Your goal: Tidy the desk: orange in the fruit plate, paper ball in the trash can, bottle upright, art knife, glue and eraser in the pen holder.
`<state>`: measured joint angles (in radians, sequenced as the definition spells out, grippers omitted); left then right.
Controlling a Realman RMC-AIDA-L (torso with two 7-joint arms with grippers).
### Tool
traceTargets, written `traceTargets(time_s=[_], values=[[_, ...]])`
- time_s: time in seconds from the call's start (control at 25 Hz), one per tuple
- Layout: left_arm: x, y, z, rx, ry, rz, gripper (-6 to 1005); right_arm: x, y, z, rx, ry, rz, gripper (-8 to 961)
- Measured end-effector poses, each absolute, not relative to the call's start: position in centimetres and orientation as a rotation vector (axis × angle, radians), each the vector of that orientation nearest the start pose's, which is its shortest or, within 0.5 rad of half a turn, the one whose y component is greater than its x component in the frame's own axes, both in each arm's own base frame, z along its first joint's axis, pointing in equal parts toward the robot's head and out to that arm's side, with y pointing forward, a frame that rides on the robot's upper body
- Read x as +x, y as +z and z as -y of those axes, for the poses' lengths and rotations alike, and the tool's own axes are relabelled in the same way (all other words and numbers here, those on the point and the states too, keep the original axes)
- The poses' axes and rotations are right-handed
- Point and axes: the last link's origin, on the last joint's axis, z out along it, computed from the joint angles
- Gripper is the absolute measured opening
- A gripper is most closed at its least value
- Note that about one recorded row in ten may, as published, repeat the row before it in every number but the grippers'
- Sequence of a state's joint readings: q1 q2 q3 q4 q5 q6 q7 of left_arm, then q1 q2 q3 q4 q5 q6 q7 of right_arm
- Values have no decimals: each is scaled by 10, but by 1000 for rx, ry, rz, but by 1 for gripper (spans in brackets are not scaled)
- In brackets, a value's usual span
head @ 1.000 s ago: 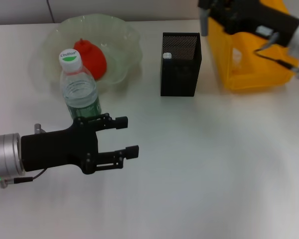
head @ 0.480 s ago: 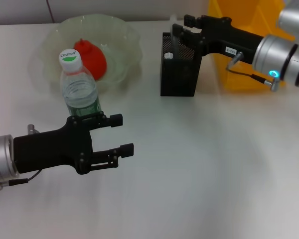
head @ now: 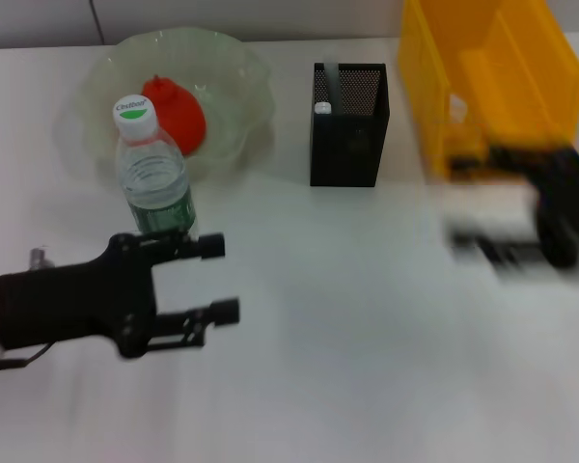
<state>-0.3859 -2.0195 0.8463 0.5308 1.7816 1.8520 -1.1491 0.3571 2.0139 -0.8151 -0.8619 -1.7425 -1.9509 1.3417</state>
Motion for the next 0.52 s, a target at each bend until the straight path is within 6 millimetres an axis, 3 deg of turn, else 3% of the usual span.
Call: traceTargets(time_s=[0.04, 0.2, 0.52], values=[[-273, 5, -257, -2850, -1055, 439, 755, 250, 57, -270, -2871, 982, -276, 743], [-277, 33, -254, -2915, -1073, 463, 755, 284, 64, -218, -2839, 1073, -199, 755], [-268, 42, -257, -2976, -1055, 470, 755, 299, 51, -205, -2796, 1085, -245, 767]])
